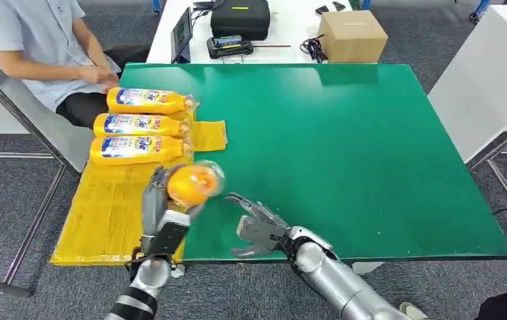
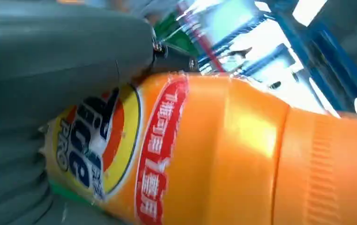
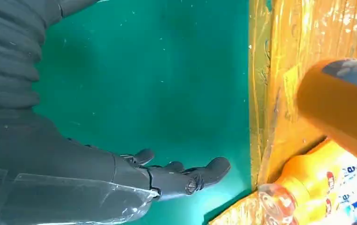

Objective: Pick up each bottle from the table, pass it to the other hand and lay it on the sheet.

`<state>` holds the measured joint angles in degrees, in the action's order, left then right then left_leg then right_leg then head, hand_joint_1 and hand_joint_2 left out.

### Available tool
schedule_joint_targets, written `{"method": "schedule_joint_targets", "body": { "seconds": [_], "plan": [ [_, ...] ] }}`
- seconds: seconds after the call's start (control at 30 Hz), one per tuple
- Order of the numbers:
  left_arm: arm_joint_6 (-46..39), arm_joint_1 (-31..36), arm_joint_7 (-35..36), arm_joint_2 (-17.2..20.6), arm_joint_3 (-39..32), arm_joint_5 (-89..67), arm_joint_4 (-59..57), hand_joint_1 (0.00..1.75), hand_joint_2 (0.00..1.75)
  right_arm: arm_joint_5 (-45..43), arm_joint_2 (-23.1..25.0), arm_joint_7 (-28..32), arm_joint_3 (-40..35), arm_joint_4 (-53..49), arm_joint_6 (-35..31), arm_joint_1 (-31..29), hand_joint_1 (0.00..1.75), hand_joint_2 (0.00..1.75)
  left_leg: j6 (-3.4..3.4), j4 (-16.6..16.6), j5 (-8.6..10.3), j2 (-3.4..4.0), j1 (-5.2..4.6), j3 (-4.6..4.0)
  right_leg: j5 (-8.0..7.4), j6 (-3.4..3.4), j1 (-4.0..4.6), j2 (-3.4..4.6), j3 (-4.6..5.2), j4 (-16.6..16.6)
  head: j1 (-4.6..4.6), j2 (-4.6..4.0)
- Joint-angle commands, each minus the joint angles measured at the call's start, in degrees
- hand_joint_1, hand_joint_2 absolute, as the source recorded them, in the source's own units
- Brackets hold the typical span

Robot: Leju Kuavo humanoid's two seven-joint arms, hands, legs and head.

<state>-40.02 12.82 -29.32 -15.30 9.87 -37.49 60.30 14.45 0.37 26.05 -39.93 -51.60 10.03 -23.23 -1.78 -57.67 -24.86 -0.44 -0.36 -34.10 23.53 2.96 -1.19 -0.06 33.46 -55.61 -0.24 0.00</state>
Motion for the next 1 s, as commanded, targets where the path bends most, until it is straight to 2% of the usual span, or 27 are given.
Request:
{"method": "schedule_joint_targets", "body": {
  "seconds": [0.03,0.2,0.23,0.27,0.3,0.33,0.37,0.43,0.47,0.6,0.63,0.7,0.73,0.77,0.8,0.83,1.0],
  "plan": [
    [0.3,9.2,15.8,6.7,-2.4,-30.1,-15.9,1.75,1.75,0.4,0.2,1.3,1.7,1.9,1.9,-1.6,0.0,1.75,0.13,0.0,-0.01,0.04,0.06,0.16,0.01,-0.15,0.07,0.02,-0.14,0.0,0.02,0.0],
    [3.7,12.9,21.6,9.4,2.1,-32.8,-20.5,1.75,1.75,0.6,0.3,1.2,1.9,1.1,2.6,-1.6,0.0,1.75,0.12,0.0,0.01,-0.02,0.07,0.13,0.02,-0.14,0.07,0.0,-0.11,0.0,0.0,0.0],
    [4.2,13.6,22.8,9.9,3.1,-33.9,-21.7,1.52,1.75,0.7,0.3,1.2,2.0,0.9,2.7,-1.6,0.0,1.75,0.16,0.0,-0.03,0.03,0.13,0.17,0.03,-0.19,0.13,0.04,-0.15,0.0,-0.02,0.0],
    [5.2,14.3,23.8,10.3,3.6,-34.1,-22.8,1.36,1.75,0.6,0.3,1.3,1.9,0.7,3.0,-1.7,0.0,1.75,0.1,0.0,0.0,0.01,0.08,0.13,0.02,-0.13,0.08,0.01,-0.11,0.0,0.0,0.0],
    [5.3,14.8,23.8,10.6,3.6,-33.9,-23.4,1.36,1.75,0.6,0.3,1.2,2.0,0.5,3.0,-1.6,0.0,1.75,0.14,0.0,-0.03,-0.03,0.12,0.19,0.06,-0.17,0.12,-0.02,-0.18,0.0,0.02,0.0],
    [5.4,15.3,24.0,11.0,3.9,-34.1,-24.4,1.24,1.75,0.7,0.4,1.3,1.8,0.4,3.3,-1.8,0.0,1.75,0.11,0.0,0.0,-0.04,0.1,0.13,0.04,-0.13,0.1,-0.02,-0.12,-0.1,0.0,0.0],
    [5.6,16.0,24.4,11.6,4.1,-34.2,-25.6,1.41,1.75,0.7,0.5,1.3,1.7,0.4,3.5,-1.8,0.0,1.75,0.16,0.0,-0.06,0.02,0.14,0.21,0.08,-0.18,0.14,0.03,-0.19,-0.1,0.02,0.0],
    [5.7,17.2,25.8,12.1,4.0,-34.6,-27.5,1.55,1.75,0.8,0.5,1.2,1.6,0.3,3.5,-1.9,0.0,1.75,0.09,0.0,0.01,0.02,0.09,0.06,0.0,-0.1,0.08,0.05,-0.05,-0.1,0.02,0.0],
    [5.2,17.7,26.4,12.2,3.7,-34.4,-28.6,1.52,1.75,0.7,0.5,1.2,1.7,0.2,3.6,-1.7,0.0,1.75,0.13,0.0,-0.04,0.07,0.12,0.15,0.05,-0.15,0.11,0.08,-0.13,-0.1,0.0,0.0],
    [4.3,19.4,29.2,13.9,4.0,-37.1,-32.5,1.64,1.75,0.6,0.4,1.2,1.7,0.3,3.6,-1.7,0.0,1.75,0.14,0.0,-0.01,0.03,0.12,0.14,0.03,-0.16,0.11,0.05,-0.14,-0.1,0.0,0.0],
    [4.4,19.6,29.7,14.2,4.3,-37.9,-33.0,1.54,1.75,0.6,0.3,1.3,1.6,0.3,3.7,-1.8,0.0,1.75,0.11,0.0,0.01,0.04,0.1,0.09,0.0,-0.12,0.09,0.07,-0.08,-0.1,0.02,0.0],
    [3.9,19.7,30.4,14.6,4.6,-38.7,-33.8,1.54,1.75,0.5,0.2,1.4,1.7,0.3,3.8,-1.7,0.0,1.75,0.11,0.0,0.0,0.04,0.1,0.09,0.01,-0.12,0.09,0.06,-0.08,-0.1,0.02,0.0],
    [4.0,19.6,30.2,14.6,4.6,-38.7,-34.0,1.41,1.75,0.5,0.1,1.4,1.7,0.3,3.8,-1.7,0.0,1.75,0.14,0.0,-0.03,0.06,0.12,0.15,0.04,-0.16,0.12,0.07,-0.12,-0.1,0.02,0.0],
    [4.2,19.5,29.6,14.2,3.7,-37.6,-34.4,0.3,1.75,0.6,0.1,1.4,1.8,0.3,3.5,-1.6,0.0,1.75,0.11,0.0,-0.01,0.04,0.1,0.11,0.03,-0.14,0.09,0.06,-0.08,-0.1,0.0,0.0],
    [4.7,19.5,29.4,13.9,3.4,-37.2,-34.7,0.12,1.75,0.6,0.1,1.4,1.8,0.3,3.5,-1.5,0.0,1.75,0.13,0.0,-0.02,0.05,0.11,0.17,0.03,-0.14,0.1,0.07,-0.15,-0.1,0.02,0.0],
    [5.4,19.5,29.1,13.7,3.5,-37.2,-35.0,0.0,1.75,0.6,0.1,1.4,1.8,0.2,3.5,-1.5,0.0,1.75,0.11,0.0,-0.01,0.03,0.09,0.14,0.02,-0.12,0.09,0.06,-0.13,-0.1,0.0,0.0],
    [9.2,19.9,28.1,13.2,3.5,-36.6,-36.0,0.0,1.75,0.6,-0.2,1.4,2.1,-0.2,3.5,-1.4,0.0,1.75,0.08,0.0,0.03,0.0,0.06,0.16,0.01,-0.09,0.05,0.04,-0.15,-0.1,0.02,0.0]
  ]
}}
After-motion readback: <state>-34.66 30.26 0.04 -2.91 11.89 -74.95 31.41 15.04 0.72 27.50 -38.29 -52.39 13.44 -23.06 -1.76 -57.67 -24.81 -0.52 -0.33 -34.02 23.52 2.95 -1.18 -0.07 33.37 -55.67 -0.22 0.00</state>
